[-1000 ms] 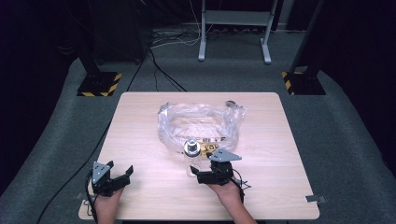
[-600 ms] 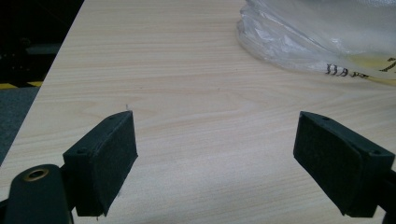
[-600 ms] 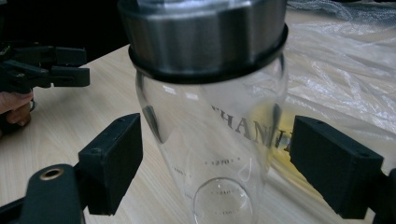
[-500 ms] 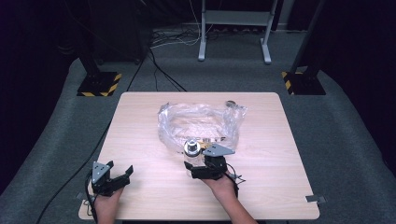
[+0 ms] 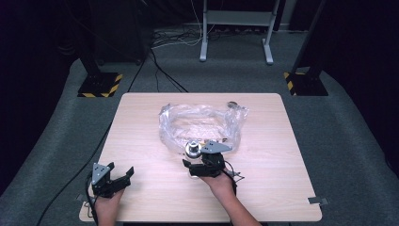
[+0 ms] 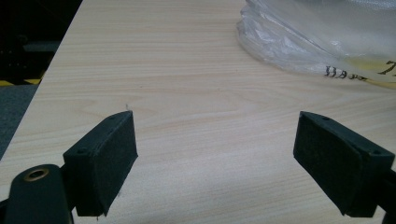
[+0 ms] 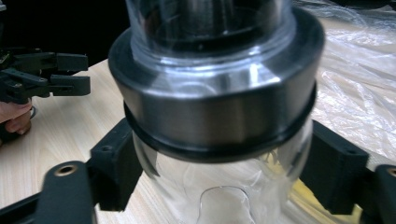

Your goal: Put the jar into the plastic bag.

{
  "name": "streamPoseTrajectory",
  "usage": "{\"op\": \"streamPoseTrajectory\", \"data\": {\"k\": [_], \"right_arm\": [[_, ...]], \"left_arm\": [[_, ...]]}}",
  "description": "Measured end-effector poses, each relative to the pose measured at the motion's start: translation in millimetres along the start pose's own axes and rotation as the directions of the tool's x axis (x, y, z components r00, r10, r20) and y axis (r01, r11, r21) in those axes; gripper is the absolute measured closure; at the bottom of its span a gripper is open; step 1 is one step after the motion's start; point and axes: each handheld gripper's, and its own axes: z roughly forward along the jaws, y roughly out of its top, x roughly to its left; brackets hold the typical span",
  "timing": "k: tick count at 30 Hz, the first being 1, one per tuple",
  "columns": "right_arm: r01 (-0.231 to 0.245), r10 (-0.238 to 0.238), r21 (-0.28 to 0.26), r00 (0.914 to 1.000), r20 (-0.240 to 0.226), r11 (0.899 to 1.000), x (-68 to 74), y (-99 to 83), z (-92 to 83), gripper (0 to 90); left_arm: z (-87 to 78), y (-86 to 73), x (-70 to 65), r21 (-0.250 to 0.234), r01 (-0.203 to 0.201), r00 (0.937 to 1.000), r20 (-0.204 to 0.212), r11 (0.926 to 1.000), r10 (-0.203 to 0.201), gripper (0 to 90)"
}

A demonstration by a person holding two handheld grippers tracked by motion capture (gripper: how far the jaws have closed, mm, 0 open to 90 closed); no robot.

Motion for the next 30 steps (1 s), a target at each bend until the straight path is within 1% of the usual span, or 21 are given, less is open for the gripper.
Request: {"op": "streamPoseTrajectory", "data": {"k": [5,9,17,30], "right_arm": [[0.011,-0.011,0.004,0.9999,0.010,1.000,0.8,1.6,1.2,25.9],[0.014,-0.014,0.008,0.9999,0.006,1.000,0.0,2.6,1.0,27.2],[0.037,-0.037,0.020,0.9993,0.009,0.999,0.5,4.6,0.6,28.4],[0.040,-0.041,0.041,0.9991,0.007,0.998,-1.0,7.9,-0.5,29.0]], "left_arm": [[0.1,0.0,0.3,-0.003,0.003,1.0000,0.002,1.0000,-0.003,13.1],[0.2,0.1,0.2,-0.002,0.003,1.0000,0.001,1.0000,-0.003,13.1],[0.2,0.1,0.1,-0.001,0.002,1.0000,0.000,1.0000,-0.002,13.1],[0.1,0.1,0.7,-0.002,0.008,1.0000,0.003,1.0000,-0.008,13.1]]}}
